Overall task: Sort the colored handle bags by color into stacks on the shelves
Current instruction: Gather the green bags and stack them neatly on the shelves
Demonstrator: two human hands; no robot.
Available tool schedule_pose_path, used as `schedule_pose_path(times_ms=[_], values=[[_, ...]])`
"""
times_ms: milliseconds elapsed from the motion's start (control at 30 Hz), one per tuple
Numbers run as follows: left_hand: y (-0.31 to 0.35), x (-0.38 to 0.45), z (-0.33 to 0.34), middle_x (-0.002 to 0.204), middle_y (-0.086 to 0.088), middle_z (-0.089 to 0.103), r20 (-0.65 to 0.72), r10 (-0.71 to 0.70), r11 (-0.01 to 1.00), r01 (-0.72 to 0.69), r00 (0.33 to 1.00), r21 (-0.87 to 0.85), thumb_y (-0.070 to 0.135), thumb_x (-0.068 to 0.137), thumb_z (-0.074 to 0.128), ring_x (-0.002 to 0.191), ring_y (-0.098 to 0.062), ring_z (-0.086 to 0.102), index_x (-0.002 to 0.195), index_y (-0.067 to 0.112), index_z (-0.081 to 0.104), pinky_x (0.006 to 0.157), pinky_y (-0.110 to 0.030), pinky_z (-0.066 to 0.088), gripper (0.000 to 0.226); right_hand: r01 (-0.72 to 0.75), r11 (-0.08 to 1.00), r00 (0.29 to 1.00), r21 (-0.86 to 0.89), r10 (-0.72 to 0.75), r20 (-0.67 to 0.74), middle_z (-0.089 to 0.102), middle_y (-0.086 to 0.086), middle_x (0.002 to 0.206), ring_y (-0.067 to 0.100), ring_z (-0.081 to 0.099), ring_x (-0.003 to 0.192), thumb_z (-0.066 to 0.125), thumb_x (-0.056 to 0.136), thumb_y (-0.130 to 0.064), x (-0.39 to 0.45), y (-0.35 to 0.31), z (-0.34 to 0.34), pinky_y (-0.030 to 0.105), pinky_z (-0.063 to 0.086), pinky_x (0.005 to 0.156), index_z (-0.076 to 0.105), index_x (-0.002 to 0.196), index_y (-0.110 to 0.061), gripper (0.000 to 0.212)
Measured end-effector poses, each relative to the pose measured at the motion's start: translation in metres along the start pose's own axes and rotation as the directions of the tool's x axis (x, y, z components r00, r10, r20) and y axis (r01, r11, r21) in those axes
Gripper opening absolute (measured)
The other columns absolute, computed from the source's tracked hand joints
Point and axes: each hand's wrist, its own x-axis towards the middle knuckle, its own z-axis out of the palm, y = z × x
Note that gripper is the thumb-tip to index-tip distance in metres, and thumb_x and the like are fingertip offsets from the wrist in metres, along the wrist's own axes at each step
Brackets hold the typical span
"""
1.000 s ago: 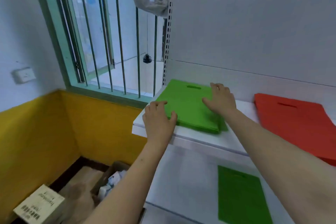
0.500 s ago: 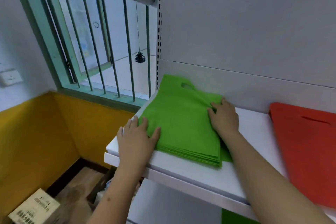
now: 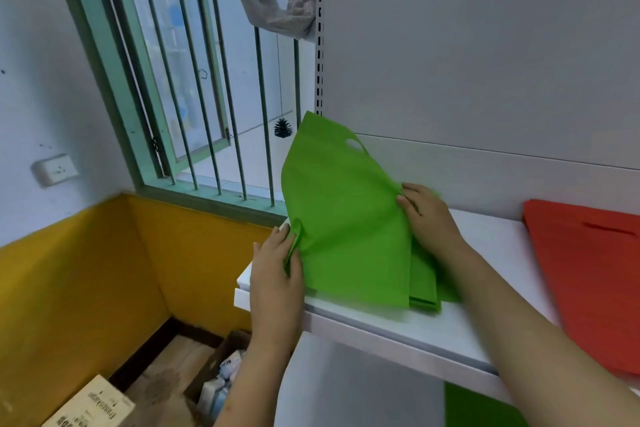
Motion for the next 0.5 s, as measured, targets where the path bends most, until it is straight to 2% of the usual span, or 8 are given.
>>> schedule_pose_path(times_ms=[67,100,133,200,300,367,433,500], values=[[0.006,-0.013,-0.014,0.127,0.021,0.054,-0.009,-0.066,0.994,0.065,0.998,-0.089,0.009,0.095,0.059,0.122,0.005,0.047,0.115,0.032,0.064,0.111,-0.025,0.032,0.031,0.048,0.995,0.998,0.092,-0.045,-0.035,0.062,0.009,0.127,0.023,0.055,0.116,0.045,0.102,-0.021,-0.008,-0.021,-0.006,0.023,0.036,0.096,0.062,0.126,-0.007,0.033],[0.007,-0.019,-0.022,0.123,0.019,0.058,0.013,-0.115,0.983,0.116,0.993,-0.145,0.01,0.093,0.061,0.114,0.006,0.053,0.103,0.032,0.064,0.099,-0.015,0.04,0.024,0.053,0.988,0.997,0.145,-0.044,-0.061,0.065,0.006,0.122,0.019,0.057,0.111,0.046,0.102,-0.016,-0.013,-0.032,-0.01,0.022,0.037,0.092,0.064,0.124,-0.008,0.03],[0.006,-0.024,-0.032,0.12,0.015,0.063,0.047,-0.161,0.964,0.168,0.986,-0.206,0.011,0.091,0.064,0.105,0.006,0.057,0.094,0.029,0.062,0.084,-0.007,0.043,0.019,0.045,0.981,0.996,0.187,-0.029,-0.085,0.066,0.003,0.118,0.014,0.057,0.107,0.047,0.101,-0.013,-0.02,-0.042,-0.014,0.02,0.038,0.089,0.065,0.122,-0.01,0.029],[0.0,-0.033,-0.051,0.109,0.005,0.066,0.14,-0.229,0.919,0.261,0.963,-0.296,0.007,0.088,0.065,0.089,-0.001,0.06,0.087,0.023,0.055,0.066,-0.008,0.043,0.018,-0.008,0.967,0.992,0.254,0.04,-0.121,0.067,-0.004,0.113,0.009,0.058,0.104,0.052,0.098,-0.016,-0.038,-0.059,-0.02,0.02,0.04,0.086,0.069,0.118,-0.014,0.026],[-0.009,-0.055,-0.077,0.099,-0.004,0.061,0.279,-0.272,0.864,0.361,0.921,-0.35,-0.001,0.083,0.064,0.088,-0.02,0.058,0.088,0.021,0.046,0.067,-0.027,0.046,0.028,-0.098,0.935,0.963,0.34,0.175,-0.204,0.072,-0.004,0.105,0.01,0.063,0.098,0.06,0.094,-0.03,-0.076,-0.077,-0.025,0.027,0.047,0.085,0.074,0.108,-0.017,0.024],[-0.014,-0.074,-0.091,0.102,-0.007,0.057,0.303,-0.312,0.862,0.402,0.9,-0.307,-0.004,0.08,0.066,0.094,-0.023,0.057,0.102,0.022,0.043,0.073,-0.034,0.049,0.041,-0.106,0.933,0.925,0.345,0.219,-0.309,0.073,-0.004,0.094,0.011,0.064,0.089,0.064,0.091,-0.032,-0.109,-0.089,-0.027,0.028,0.048,0.081,0.075,0.099,-0.015,0.022],[-0.026,-0.095,-0.101,0.105,-0.008,0.059,0.346,-0.36,0.85,0.458,0.866,-0.261,-0.003,0.077,0.07,0.095,-0.024,0.062,0.126,0.023,0.036,0.08,-0.039,0.054,0.065,-0.089,0.956,0.893,0.281,0.201,-0.402,0.07,-0.004,0.089,0.009,0.061,0.085,0.067,0.089,-0.025,-0.144,-0.101,-0.026,0.018,0.046,0.078,0.072,0.093,-0.016,0.011],[-0.039,-0.119,-0.105,0.107,-0.007,0.063,0.434,-0.404,0.837,0.517,0.805,-0.18,0.01,0.069,0.076,0.095,-0.024,0.065,0.139,0.023,0.03,0.084,-0.043,0.055,0.085,-0.104,0.979,0.874,0.177,0.175,-0.453,0.066,-0.003,0.094,0.003,0.055,0.086,0.069,0.087,-0.016,-0.182,-0.109,-0.022,0.004,0.038,0.078,0.069,0.095,-0.015,0.008]])
